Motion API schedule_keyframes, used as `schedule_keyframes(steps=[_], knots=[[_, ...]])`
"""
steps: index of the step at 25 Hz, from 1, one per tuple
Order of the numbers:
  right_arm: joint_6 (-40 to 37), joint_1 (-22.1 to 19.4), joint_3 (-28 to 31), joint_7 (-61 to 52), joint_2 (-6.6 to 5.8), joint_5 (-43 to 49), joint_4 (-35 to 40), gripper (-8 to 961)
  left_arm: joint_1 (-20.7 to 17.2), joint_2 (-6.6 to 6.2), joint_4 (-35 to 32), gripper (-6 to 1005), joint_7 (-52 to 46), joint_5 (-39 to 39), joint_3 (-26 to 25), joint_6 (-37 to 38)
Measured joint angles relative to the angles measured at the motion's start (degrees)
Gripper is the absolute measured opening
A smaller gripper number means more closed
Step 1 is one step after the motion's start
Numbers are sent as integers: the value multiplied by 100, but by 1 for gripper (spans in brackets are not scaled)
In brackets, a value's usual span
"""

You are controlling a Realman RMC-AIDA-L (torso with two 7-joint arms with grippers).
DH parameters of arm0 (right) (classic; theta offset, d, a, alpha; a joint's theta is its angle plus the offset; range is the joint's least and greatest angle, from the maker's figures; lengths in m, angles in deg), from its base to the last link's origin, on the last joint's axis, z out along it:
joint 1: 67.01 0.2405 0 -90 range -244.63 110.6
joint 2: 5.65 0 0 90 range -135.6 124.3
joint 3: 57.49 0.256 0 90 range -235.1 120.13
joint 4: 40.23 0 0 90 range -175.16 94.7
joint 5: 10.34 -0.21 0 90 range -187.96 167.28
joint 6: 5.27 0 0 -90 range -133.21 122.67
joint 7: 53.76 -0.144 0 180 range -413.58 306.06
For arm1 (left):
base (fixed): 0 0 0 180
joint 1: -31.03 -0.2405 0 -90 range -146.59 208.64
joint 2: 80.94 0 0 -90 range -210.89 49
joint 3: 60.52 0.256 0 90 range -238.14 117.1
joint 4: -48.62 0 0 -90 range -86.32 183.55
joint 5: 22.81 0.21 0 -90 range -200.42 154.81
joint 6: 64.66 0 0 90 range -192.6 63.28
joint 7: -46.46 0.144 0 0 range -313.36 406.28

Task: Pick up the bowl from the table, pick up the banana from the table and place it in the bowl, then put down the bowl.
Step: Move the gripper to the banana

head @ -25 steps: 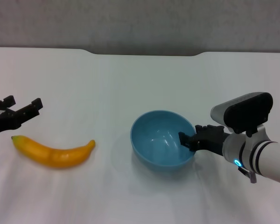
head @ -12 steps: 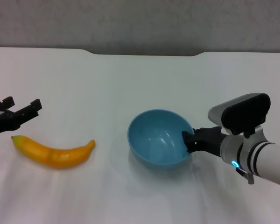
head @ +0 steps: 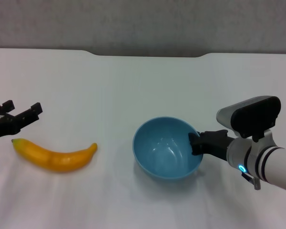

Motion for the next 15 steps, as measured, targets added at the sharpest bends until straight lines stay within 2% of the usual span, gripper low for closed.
schedule_keyframes(steps=[9,15], knots=[[-75,-417,244,46,-32,59,511,48,-12,-13,13,891,-28,74,8,-136],[-42,-454,332,101,-34,69,549,46,117,-58,354,890,-190,1050,-153,-714]])
